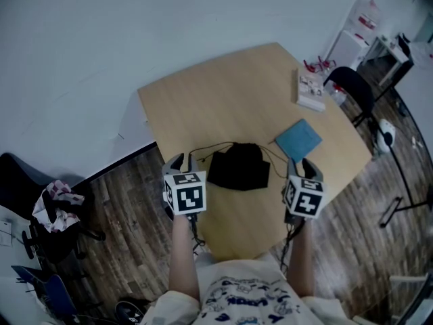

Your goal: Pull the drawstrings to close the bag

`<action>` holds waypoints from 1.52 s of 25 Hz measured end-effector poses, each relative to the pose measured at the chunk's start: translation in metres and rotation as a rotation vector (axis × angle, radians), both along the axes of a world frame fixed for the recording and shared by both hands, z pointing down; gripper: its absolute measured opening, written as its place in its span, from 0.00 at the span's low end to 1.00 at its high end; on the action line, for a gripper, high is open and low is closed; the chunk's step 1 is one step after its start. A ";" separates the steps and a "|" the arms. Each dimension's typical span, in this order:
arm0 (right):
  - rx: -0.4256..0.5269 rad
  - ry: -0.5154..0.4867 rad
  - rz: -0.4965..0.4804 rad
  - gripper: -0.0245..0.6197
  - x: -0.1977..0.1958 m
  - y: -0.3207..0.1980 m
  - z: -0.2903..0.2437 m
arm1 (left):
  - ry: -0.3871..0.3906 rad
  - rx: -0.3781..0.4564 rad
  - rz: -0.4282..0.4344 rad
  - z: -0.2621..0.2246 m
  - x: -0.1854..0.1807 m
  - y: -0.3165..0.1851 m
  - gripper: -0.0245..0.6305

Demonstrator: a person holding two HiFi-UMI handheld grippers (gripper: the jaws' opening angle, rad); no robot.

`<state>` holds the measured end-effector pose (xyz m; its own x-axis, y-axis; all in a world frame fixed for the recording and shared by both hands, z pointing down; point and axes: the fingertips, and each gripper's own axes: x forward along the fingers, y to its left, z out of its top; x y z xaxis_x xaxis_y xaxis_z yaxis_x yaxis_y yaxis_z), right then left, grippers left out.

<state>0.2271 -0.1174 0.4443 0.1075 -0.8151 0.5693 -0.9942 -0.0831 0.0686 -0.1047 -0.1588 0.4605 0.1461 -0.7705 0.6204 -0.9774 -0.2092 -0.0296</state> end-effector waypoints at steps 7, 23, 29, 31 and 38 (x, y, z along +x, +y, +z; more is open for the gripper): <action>0.036 -0.016 -0.079 0.25 -0.027 0.001 -0.002 | 0.078 0.024 0.109 -0.009 0.043 0.007 0.22; 0.365 -0.099 -0.123 0.10 -0.071 0.004 -0.073 | 0.164 0.250 0.203 -0.077 0.080 0.019 0.20; 0.438 -0.074 -0.157 0.07 -0.078 0.008 -0.091 | 0.173 0.392 0.221 -0.102 0.083 0.024 0.14; 0.452 -0.068 -0.161 0.06 -0.079 0.009 -0.093 | 0.167 0.412 0.219 -0.106 0.082 0.026 0.14; 0.487 -0.068 -0.153 0.06 -0.076 0.013 -0.096 | 0.175 0.441 0.238 -0.110 0.087 0.033 0.14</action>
